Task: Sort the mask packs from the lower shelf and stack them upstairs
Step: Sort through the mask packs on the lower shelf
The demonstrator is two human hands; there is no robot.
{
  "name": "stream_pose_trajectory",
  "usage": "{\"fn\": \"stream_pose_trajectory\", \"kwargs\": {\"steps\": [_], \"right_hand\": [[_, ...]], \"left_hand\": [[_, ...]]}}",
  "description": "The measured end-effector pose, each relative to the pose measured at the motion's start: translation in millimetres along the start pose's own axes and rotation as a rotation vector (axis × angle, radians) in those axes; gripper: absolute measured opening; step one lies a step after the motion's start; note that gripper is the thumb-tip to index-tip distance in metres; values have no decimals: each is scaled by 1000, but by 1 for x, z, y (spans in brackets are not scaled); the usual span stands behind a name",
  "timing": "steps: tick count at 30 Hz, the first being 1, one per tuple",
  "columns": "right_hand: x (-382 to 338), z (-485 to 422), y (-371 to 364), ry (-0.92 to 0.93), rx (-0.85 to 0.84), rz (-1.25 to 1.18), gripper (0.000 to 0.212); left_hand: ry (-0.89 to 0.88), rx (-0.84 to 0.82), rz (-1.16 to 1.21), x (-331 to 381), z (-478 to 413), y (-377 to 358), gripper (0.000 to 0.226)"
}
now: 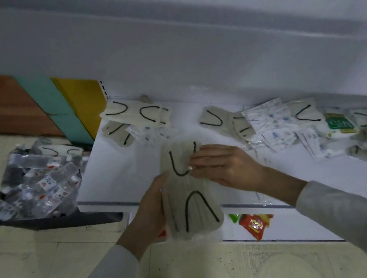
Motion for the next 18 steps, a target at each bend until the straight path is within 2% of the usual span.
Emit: {"fn": "stream_pose_trajectory", "kwargs": {"steps": [3,5,7,8,10,11,13,14,15,16,17,18], "right_hand": [[-13,-9,5,-63,-76,12,19],[-20,-16,14,-119,-149,-28,37],[-19,-20,30,-299,-161,-74,62],[-14,-16,37,-490,-98,-159,67],[-17,2,51,-947,148,-499,61],[-29,8,53,-1104,291,-776,61],[-62,17,39,-1311,478,-1290,81],[-80,15,36,-1317,497,-1379,84],[-98,4,36,-1285,524,-1473,75],[-115,-2,39,-1247,525,-1409,56],[-126,-11,44,-1278,592,-1404,30],[-131,-14,52,-1324,636,-1284,10]], "left_hand": [[-129,37,-181,17,10,-6,42],[-166,-5,-216,25,19,-8,43],[-201,40,-221,36,29,-5,43],[-218,83,-202,41,34,-4,40],[-271,124,-110,52,49,-7,30],[-295,131,-44,56,56,-10,29],[-330,112,98,63,77,-22,32],[-334,102,150,64,86,-27,34],[-334,91,184,64,95,-30,36],[-332,55,190,65,106,-36,37],[-322,19,175,68,119,-44,38],[-333,-32,145,72,131,-47,39]]}}
Point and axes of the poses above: each hand's wrist, its own z-axis away from the middle knuckle, its own y-axis out of the back of the hand, x = y × z, the point moved 6 cm from there along -z, towards the middle knuckle, and after that the axes turned 2 degrees about -x, right-handed, at the moved point
